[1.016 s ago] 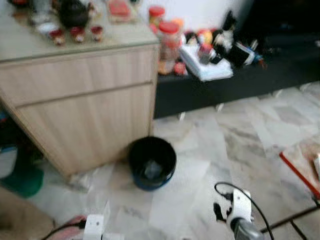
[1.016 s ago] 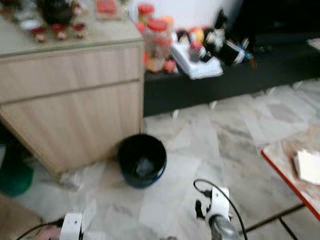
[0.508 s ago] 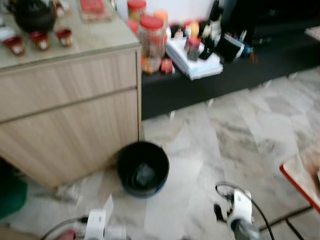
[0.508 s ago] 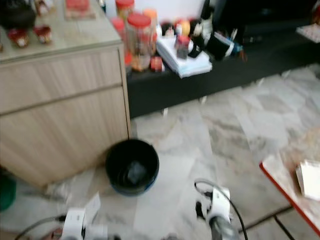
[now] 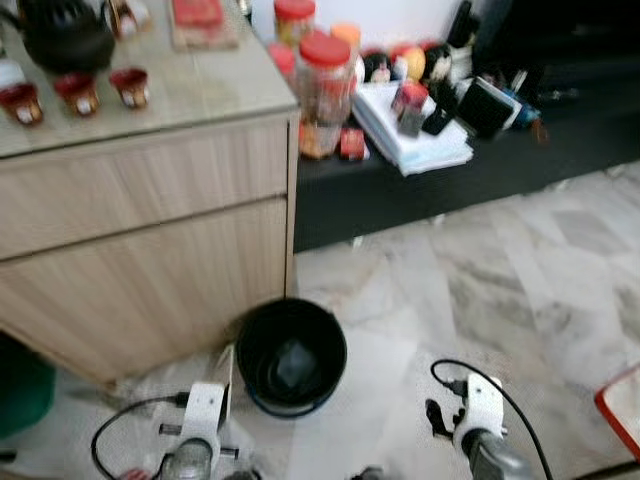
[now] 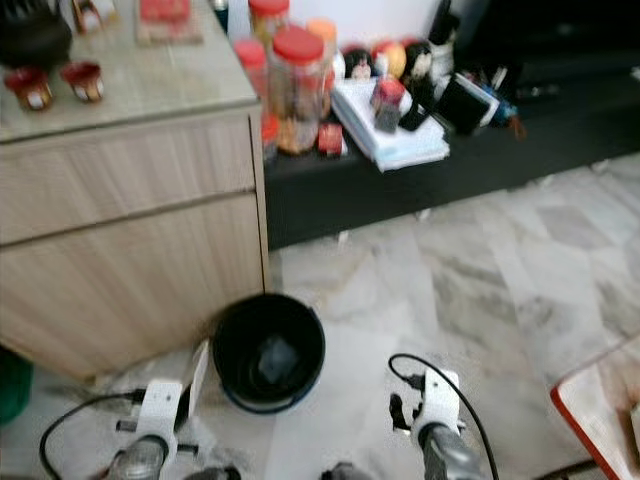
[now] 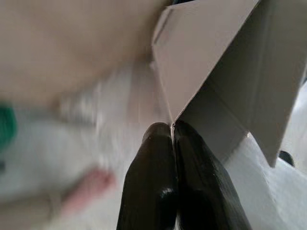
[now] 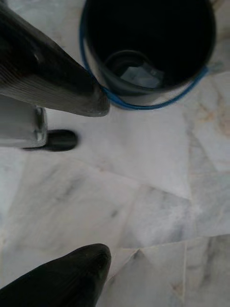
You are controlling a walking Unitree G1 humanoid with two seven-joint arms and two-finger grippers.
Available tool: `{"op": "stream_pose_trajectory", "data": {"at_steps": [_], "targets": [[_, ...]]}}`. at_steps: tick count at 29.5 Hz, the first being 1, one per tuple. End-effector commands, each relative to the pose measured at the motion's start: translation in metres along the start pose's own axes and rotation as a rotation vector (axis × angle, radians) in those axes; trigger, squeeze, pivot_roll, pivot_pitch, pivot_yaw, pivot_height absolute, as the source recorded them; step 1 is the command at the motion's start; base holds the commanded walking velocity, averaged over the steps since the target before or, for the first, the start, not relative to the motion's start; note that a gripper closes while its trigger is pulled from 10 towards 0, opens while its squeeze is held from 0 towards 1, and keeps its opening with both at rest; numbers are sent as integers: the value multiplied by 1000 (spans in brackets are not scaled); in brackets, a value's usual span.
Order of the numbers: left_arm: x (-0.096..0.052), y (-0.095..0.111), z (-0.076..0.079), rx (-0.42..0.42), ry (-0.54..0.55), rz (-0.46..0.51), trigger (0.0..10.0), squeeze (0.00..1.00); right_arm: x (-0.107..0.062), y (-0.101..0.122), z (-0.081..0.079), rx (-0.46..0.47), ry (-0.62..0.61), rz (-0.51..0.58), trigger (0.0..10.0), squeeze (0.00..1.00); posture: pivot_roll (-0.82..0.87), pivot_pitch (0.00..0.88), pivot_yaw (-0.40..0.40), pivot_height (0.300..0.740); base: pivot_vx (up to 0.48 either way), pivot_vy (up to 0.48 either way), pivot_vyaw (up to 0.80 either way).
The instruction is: Picking trash to rubbish bin
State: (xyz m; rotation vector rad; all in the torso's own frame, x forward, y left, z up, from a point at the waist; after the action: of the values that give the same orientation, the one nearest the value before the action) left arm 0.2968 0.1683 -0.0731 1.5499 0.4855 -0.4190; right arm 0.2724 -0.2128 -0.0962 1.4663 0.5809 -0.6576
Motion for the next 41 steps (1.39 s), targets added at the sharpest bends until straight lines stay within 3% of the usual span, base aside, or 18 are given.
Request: {"op": "stream_pose_trajectory", "data": {"at_steps": [1, 8, 12, 14, 18, 21, 24, 29, 39, 40, 41], "targets": [[4, 27, 33, 77, -121, 94, 10000, 0, 0, 11, 9, -11, 2, 26, 10000, 0, 76, 215, -109, 740, 0, 0, 0], [10, 61, 56, 14, -224, 154, 10000, 0, 5, 44, -10, -67, 111, 92, 10000, 0, 74, 214, -111, 740, 0, 0, 0], [10, 60, 71, -103, -309, 97, 10000, 0, 6, 64, -25, -83, 181, 141, 10000, 0, 61, 212, -113, 740, 0, 0, 0], [9, 51, 79, -74, -346, 44, 10000, 0, 5, 76, -43, -119, 269, 167, 10000, 0, 67, 213, -115, 740, 0, 0, 0], [8, 36, 77, -115, -341, -24, 10000, 0, 2, 89, -65, -171, 366, 203, 10000, 0, 63, 213, -116, 740, 0, 0, 0], [7, 33, 77, -124, -346, -37, 10000, 0, 2, 90, -67, -176, 379, 209, 10000, 0, 63, 213, -116, 740, 0, 0, 0], [8, 31, 73, -208, -330, -55, 10000, 0, 0, 99, -75, -181, 417, 232, 10000, 0, 69, 214, -122, 740, 0, 0, 0], [11, 29, 60, -241, -265, -74, 10000, 0, 0, 99, -75, -189, 424, 233, 10000, 0, 68, 215, -129, 740, 0, 0, 0], [11, 20, 51, -282, -223, -107, 10000, 0, 0, 98, -72, -196, 422, 228, 10000, 0, 63, 210, -136, 740, 0, 0, 0], [11, 20, 50, -284, -222, -108, 10000, 298, -1, 98, -72, -196, 423, 228, 10000, 0, 64, 208, -138, 740, 0, 0, 0], [11, 19, 49, -279, -218, -107, 10000, 1000, -1, 97, -72, -198, 423, 228, 10000, 0, 64, 208, -138, 740, 0, 0, 0]]}}
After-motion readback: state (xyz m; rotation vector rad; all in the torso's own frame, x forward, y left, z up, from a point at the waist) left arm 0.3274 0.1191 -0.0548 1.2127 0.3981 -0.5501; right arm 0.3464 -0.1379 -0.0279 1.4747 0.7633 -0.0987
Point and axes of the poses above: a point about 5 cm out from each wrist's last joint towards the gripper, its own x axis pointing out of the wrist towards the gripper, its own y axis along the axis of the wrist's last joint, z = x × y, the point moved 6 cm from there along x, pointing out of the wrist towards the gripper, and after that the axes turned 11 degrees about -x, right-handed, at the moved point
